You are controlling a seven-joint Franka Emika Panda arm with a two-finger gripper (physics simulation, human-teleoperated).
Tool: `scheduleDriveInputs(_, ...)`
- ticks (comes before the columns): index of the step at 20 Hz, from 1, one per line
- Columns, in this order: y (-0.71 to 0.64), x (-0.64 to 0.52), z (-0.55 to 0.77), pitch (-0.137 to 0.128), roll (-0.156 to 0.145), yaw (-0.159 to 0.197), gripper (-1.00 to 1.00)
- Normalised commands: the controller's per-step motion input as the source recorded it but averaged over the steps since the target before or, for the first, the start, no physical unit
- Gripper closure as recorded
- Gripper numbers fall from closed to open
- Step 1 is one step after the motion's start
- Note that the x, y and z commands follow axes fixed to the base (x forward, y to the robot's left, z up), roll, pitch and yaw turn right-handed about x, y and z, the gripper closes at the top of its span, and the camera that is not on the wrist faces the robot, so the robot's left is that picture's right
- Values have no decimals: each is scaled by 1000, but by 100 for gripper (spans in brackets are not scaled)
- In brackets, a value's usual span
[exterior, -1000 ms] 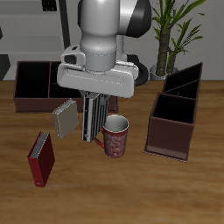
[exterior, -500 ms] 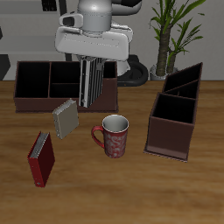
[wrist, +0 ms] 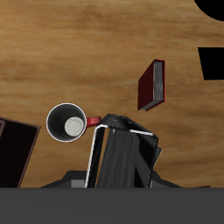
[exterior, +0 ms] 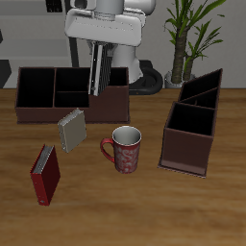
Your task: Place the striped book into the back desk caddy's right compartment
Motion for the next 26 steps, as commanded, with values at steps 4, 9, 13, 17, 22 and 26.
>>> scheduleDriveInputs(4, 92, -512, 61, 25, -59, 39, 100)
scheduleDriveInputs(9, 144, -433, 10, -1, -44, 43, 100)
scheduleDriveInputs(13, 74, -281, -27, 10, -48, 16, 100)
scheduleDriveInputs(17, -34, -198, 62, -15, -8, -13, 100)
scheduleDriveInputs(22, -2, -336, 142, -27, -7, 4, 100)
scheduleDriveInputs(26, 104, -380, 41, -21, 23, 17, 100)
